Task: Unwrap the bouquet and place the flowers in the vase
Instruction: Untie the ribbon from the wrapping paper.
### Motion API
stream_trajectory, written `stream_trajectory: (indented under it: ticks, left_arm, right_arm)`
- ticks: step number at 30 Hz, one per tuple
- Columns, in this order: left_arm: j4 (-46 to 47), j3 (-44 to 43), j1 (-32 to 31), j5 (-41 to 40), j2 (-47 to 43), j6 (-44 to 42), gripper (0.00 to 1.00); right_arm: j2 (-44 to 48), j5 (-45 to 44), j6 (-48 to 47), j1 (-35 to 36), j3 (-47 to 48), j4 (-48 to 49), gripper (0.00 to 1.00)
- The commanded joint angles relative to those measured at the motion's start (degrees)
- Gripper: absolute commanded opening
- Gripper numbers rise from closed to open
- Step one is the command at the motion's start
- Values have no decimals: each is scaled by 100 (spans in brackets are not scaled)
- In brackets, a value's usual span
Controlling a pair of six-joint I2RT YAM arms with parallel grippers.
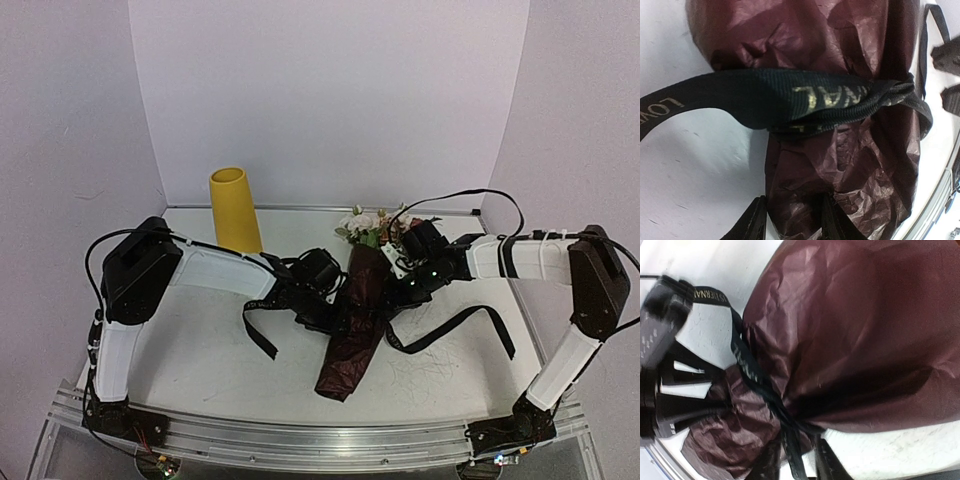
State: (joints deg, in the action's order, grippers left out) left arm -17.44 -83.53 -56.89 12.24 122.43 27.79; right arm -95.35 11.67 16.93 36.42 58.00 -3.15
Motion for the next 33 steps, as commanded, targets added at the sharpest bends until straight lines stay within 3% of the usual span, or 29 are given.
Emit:
stream_trajectory:
  ticks: [1,9,19,29,33]
  left_arm:
    - [-66,47,-255,-15,62,148,37]
    - [-58,78,-402,-203,-4,336,37]
    - [-60,-12,-402,-343,68,409,38]
    - [-71,138,-404,-550,50,489,38]
    - [-84,237,-402,-598,45,596,38]
  right_arm:
    - [-40,49,-170,33,213,-238,28]
    - [-346,-77,-340,43,319,-337,29]
    - [-190,231,-276,34,-333,-244,30]
    - [253,-433,-97,33,-675,-303,26]
    - [449,-1118,46,34,-757,-611,25]
